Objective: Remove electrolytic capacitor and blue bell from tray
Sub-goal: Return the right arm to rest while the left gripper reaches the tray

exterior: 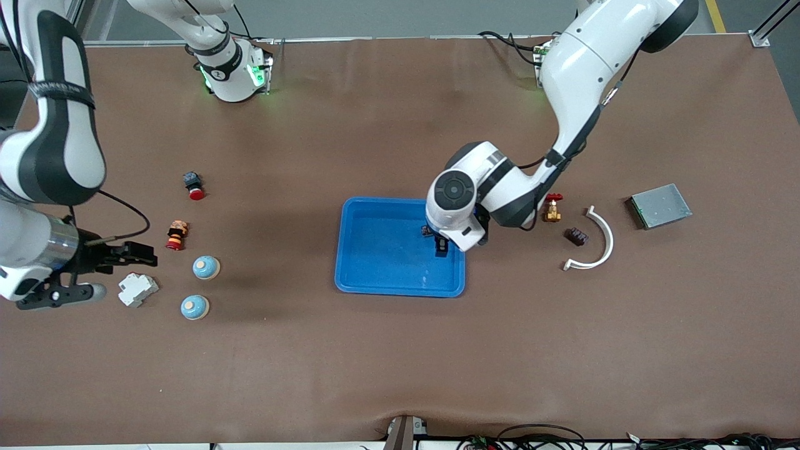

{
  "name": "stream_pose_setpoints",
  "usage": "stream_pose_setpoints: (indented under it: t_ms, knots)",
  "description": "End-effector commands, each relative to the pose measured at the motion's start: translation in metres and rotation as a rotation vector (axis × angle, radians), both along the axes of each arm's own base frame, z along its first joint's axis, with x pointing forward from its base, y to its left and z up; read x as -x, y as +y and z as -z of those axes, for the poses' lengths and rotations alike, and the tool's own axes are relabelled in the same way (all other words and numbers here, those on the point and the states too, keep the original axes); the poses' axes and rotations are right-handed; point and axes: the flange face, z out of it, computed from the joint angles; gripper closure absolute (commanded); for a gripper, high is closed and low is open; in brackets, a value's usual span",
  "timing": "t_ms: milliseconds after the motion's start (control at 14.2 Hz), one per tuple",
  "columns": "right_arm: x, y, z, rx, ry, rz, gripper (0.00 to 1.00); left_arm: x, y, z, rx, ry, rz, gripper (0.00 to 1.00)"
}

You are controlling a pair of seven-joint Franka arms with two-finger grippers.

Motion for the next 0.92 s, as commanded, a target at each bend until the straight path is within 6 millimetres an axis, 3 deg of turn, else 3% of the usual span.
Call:
stream_pose_setpoints:
  t_ms: [0,212,565,635,847]
  knots:
    - [0.014,-0.004,-0.039,-0.002,-0.018,0.010,0.00,0.005,-0.011,0.014,-0.008,0.001,-0.006,0.00]
    - [0.041,-0.010,-0.082,0.002,0.006,0.090,0.00,0.000,-0.011,0.024,0.012,-0.026,-0.031,0.00]
    - [0.079,-0.033,-0.139,0.009,-0.002,0.114,0.00,0.017,-0.023,0.056,-0.039,-0.038,0.005,0.19]
    - [0.080,-0.036,-0.147,0.045,-0.017,0.114,0.00,0.018,-0.024,0.057,-0.039,-0.038,0.015,0.35]
    - [0.093,-0.038,-0.169,0.100,-0.007,0.108,0.00,0.015,-0.023,0.050,-0.033,-0.047,0.028,1.00]
